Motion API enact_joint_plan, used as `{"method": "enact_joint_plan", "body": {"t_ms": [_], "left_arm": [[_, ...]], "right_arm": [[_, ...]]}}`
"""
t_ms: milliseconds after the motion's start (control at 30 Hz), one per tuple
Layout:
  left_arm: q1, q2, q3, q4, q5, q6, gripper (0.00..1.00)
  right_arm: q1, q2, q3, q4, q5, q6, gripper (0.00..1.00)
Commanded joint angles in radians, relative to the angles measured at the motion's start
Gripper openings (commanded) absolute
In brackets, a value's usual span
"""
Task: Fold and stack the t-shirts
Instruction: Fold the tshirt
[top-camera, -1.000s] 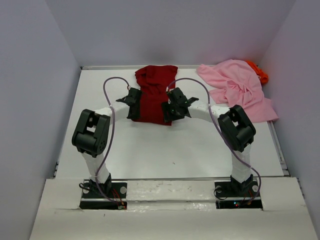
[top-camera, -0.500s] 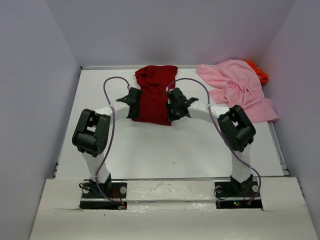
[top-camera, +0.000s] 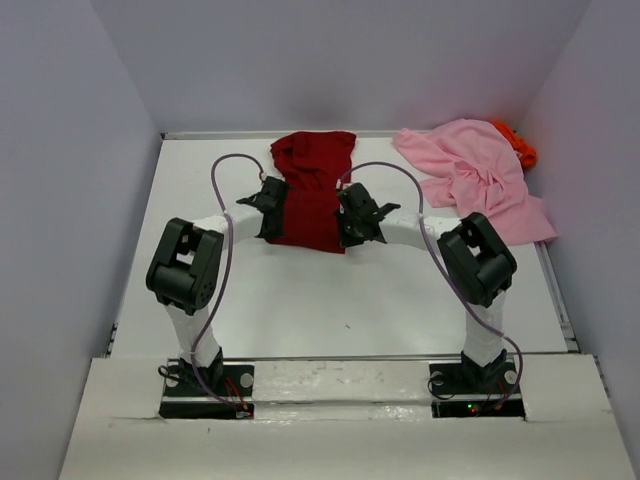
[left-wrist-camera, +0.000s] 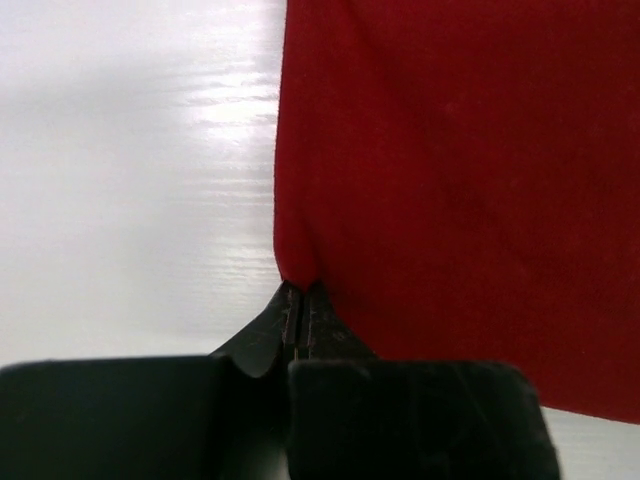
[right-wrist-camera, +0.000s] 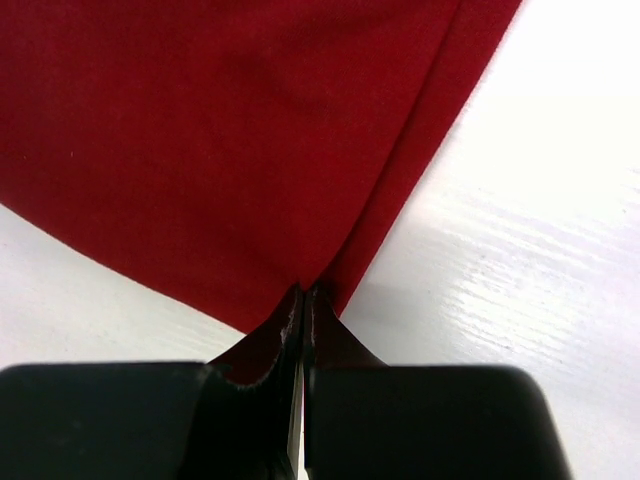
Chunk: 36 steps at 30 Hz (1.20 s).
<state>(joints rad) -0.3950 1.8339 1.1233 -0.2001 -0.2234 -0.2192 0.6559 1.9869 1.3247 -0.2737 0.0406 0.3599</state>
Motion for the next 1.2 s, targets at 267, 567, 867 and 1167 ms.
{"method": "enact_joint_plan", "body": {"t_ms": [267, 567, 867, 1167], "left_arm": [[-0.214, -0.007, -0.111, -0.111, 0.018, -0.149, 0.00], [-0.274, -0.054, -0.152, -0.116, 0.007, -0.201, 0.00], [-0.274, -0.090, -0.160, -0.113, 0.012, -0.197, 0.00], [-0.274, -0.088, -0.128, -0.128, 0.012, -0.178, 0.00]], "right_arm": [[-0.015, -0.178, -0.238, -0.018, 0.111, 0.004, 0.00], [-0.024, -0.243, -0.240, -0.074, 0.148, 0.024, 0.52], [-0.024, -0.456, -0.314, -0.116, 0.108, 0.065, 0.71], [-0.024, -0.419, -0.432, -0.041, 0.090, 0.103, 0.71]]}}
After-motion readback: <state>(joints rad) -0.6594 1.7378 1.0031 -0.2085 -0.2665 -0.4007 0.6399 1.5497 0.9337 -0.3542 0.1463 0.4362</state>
